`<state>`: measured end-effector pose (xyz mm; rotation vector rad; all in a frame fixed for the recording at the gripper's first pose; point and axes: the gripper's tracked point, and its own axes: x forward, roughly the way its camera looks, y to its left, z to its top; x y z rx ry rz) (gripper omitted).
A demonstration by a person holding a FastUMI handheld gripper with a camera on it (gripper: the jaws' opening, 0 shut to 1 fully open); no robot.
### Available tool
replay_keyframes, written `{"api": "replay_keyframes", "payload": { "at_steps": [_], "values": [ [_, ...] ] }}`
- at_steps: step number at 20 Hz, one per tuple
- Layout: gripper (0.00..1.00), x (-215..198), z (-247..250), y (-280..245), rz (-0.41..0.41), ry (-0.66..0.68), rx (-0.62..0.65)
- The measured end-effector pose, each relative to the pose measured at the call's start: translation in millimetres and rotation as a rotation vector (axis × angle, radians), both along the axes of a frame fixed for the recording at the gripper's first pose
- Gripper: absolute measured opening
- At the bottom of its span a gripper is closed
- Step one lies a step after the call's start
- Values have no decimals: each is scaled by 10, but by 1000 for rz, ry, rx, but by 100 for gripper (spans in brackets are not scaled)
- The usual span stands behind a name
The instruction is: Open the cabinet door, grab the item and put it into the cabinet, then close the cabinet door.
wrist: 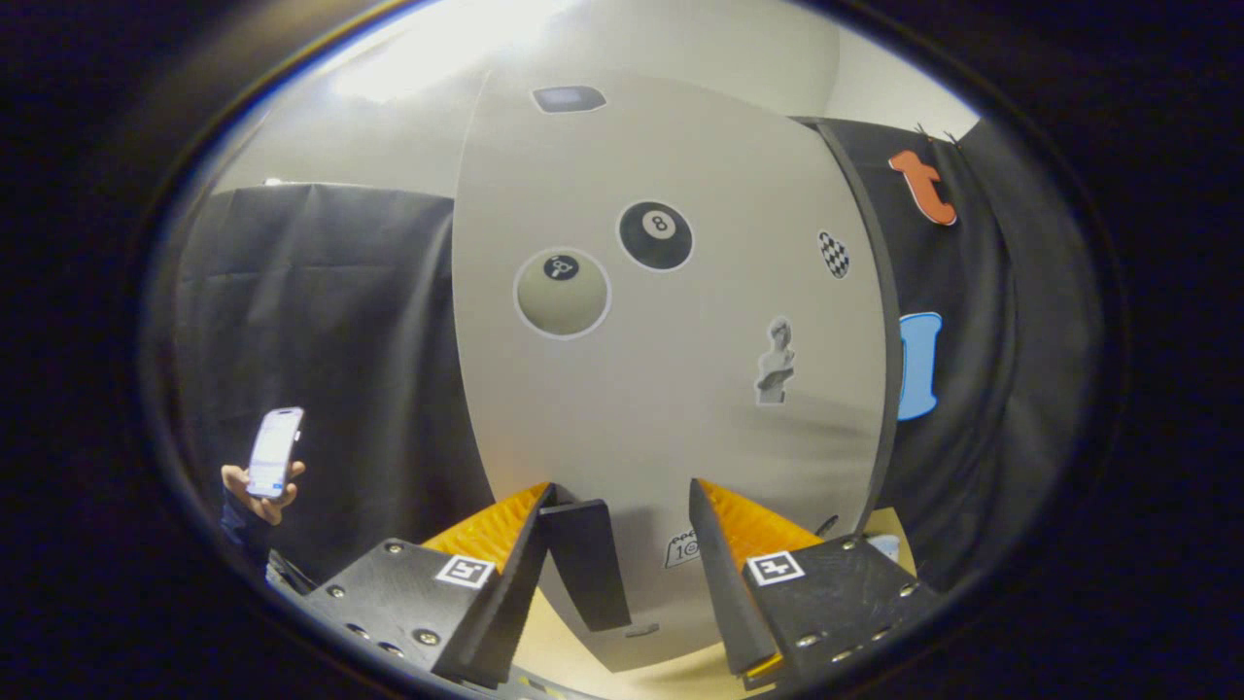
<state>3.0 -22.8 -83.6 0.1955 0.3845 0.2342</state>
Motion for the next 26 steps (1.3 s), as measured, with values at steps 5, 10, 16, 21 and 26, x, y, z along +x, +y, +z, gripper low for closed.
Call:
{"api": "replay_keyframes", "payload": {
  "at_steps": [5, 10, 16, 21, 26],
  "values": [
    [99, 104, 40, 32, -3, -4, 12],
    [99, 239, -57, 155, -6, -5, 21],
    [99, 410, -171, 223, -33, 2, -9],
    [100, 429, -149, 215, -53, -3, -13],
    [100, 423, -134, 264, -53, 4, 7]
  ]
}}
